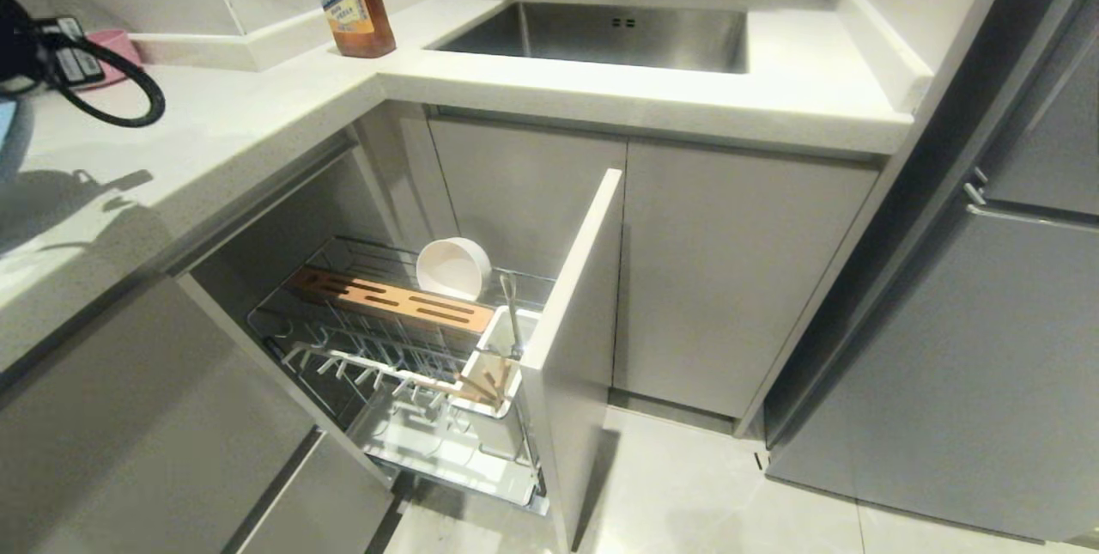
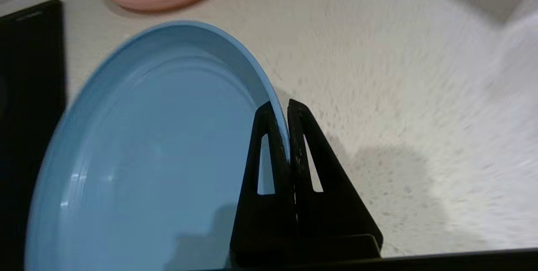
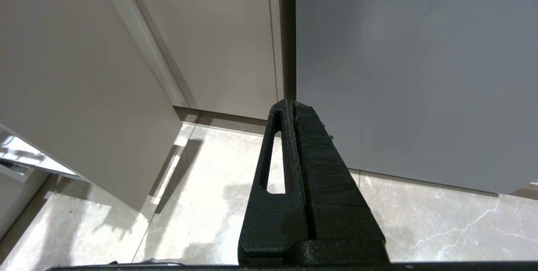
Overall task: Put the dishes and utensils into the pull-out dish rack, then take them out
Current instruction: Pick up the plate and place it in the cupboard
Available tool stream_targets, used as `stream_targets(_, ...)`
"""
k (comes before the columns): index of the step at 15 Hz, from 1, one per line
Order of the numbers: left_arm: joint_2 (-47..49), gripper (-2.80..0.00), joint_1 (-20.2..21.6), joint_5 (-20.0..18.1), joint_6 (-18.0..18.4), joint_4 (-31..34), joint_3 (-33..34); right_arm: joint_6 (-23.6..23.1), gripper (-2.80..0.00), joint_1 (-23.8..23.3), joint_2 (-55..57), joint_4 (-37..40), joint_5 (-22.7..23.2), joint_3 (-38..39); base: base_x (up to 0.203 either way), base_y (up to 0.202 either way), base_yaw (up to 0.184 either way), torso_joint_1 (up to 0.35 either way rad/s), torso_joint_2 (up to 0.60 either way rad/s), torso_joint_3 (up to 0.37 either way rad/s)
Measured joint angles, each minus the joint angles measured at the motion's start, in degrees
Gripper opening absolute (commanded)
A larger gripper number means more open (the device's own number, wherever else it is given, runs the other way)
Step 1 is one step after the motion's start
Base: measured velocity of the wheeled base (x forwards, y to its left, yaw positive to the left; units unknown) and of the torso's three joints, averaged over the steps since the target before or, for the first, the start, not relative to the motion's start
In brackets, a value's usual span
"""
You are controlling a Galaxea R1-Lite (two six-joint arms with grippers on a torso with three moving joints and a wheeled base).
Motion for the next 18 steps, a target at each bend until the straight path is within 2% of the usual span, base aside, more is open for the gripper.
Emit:
stream_targets(2, -4.3, -2.8, -0.9, 0.0, -2.9, 0.0, 0.5, 0.0, -2.8, 0.0, 0.0, 0.0, 0.0, 0.0, 0.0, 0.0, 0.0, 0.0, 0.0, 0.0)
stream_targets(5, -10.9, -2.8, -5.3, 0.1, -6.1, 0.0, 1.6, 0.0, -2.8, 0.0, 0.0, 0.0, 0.0, 0.0, 0.0, 0.0, 0.0, 0.0, 0.0, 0.0)
stream_targets(8, -17.5, -2.8, -11.7, 0.1, -6.8, -0.3, 5.8, 0.0, -2.8, 0.0, 0.0, 0.0, 0.0, 0.0, 0.0, 0.0, 0.0, 0.0, 0.0, 0.0)
stream_targets(11, -21.9, -2.8, -21.7, -1.1, -10.0, -0.8, 10.3, 0.0, -2.8, 0.0, 0.0, 0.0, 0.0, 0.0, 0.0, 0.0, 0.0, 0.0, 0.0, 0.0)
stream_targets(12, -23.3, -2.8, -25.1, -2.9, -10.8, -1.3, 12.9, 0.0, -2.8, 0.0, 0.0, 0.0, 0.0, 0.0, 0.0, 0.0, 0.0, 0.0, 0.0, 0.0)
stream_targets(15, -26.9, -2.8, -32.1, -12.5, -12.2, -5.0, 21.7, 0.0, -2.8, 0.0, 0.0, 0.0, 0.0, 0.0, 0.0, 0.0, 0.0, 0.0, 0.0, 0.0)
stream_targets(16, -27.6, -2.8, -33.7, -14.6, -13.4, -6.6, 24.3, 0.0, -2.8, 0.0, 0.0, 0.0, 0.0, 0.0, 0.0, 0.0, 0.0, 0.0, 0.0, 0.0)
stream_targets(18, -28.3, -2.8, -37.2, -16.3, -15.6, -11.6, 29.1, 0.0, -2.8, 0.0, 0.0, 0.0, 0.0, 0.0, 0.0, 0.0, 0.0, 0.0, 0.0, 0.0)
